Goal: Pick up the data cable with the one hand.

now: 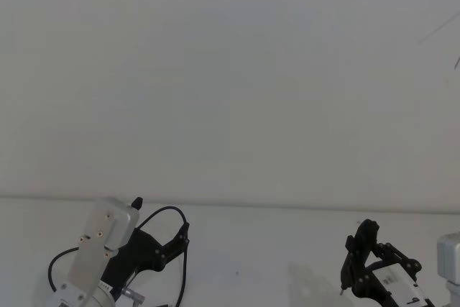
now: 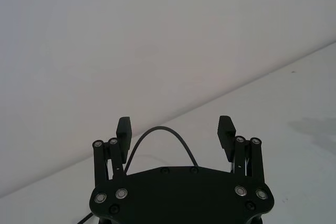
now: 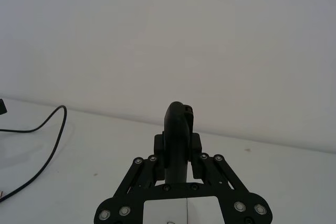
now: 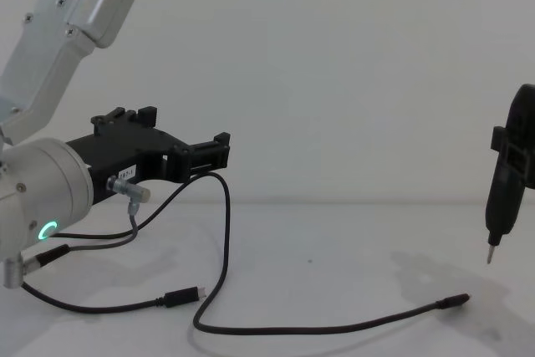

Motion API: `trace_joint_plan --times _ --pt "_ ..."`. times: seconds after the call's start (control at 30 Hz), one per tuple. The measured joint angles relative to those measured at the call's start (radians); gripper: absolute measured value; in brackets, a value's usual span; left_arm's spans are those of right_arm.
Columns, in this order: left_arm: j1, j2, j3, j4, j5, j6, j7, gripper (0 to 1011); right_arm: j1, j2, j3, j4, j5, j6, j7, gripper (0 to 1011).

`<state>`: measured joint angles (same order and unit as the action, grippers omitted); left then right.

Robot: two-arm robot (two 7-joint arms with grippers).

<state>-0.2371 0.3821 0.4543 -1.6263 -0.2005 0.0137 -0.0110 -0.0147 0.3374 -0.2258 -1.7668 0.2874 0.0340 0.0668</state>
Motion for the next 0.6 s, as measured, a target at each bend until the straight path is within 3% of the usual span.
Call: trace_joint_plan --times 0.6 --pt "0.000 0.000 0.000 0.000 0.000 0.000 0.000 1001 0.000 0.000 0.000 0.000 0.000 0.000 0.000 268"
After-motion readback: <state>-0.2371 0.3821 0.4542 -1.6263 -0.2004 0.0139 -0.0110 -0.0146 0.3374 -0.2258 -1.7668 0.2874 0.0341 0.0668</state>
